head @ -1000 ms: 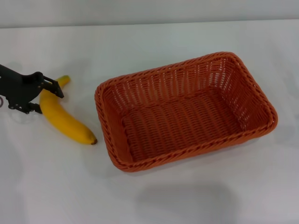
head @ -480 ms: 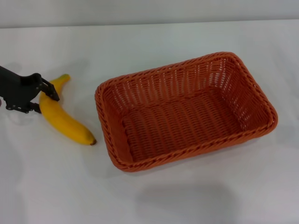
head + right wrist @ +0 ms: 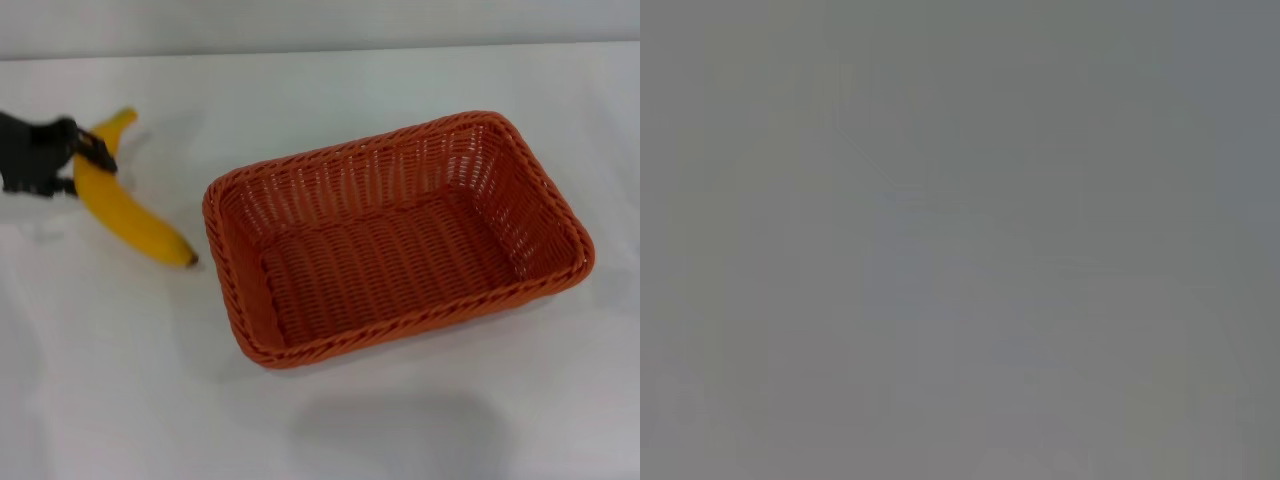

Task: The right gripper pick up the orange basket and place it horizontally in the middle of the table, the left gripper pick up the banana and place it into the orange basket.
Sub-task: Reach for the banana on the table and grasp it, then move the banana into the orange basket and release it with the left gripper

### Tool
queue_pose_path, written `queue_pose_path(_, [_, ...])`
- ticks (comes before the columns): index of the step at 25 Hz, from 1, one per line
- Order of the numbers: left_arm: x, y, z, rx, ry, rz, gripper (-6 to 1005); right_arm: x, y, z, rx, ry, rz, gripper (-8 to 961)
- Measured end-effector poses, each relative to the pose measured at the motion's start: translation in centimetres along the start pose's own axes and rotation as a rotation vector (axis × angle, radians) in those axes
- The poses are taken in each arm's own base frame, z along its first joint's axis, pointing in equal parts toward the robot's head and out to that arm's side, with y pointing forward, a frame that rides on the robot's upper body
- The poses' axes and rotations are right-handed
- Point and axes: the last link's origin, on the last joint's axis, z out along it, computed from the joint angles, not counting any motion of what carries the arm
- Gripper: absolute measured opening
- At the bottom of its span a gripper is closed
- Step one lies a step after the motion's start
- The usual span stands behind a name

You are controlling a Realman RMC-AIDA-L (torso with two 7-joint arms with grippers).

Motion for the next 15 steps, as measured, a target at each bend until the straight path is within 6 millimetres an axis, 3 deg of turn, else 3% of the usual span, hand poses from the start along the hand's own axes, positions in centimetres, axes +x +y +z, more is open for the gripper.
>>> queue_pose_path(10, [3.9,-0.2,-5.0,-0.152,0.190,0.044,534,-0.2,-0.3,0.0,0.018,-0.013,0.007,843])
queue_pose_path(15, [4.9,2.2,-7.2,-0.320,0.273,0.192,537,-0.3,-0.5,-0.1,0.029,-0.018,0.012,843])
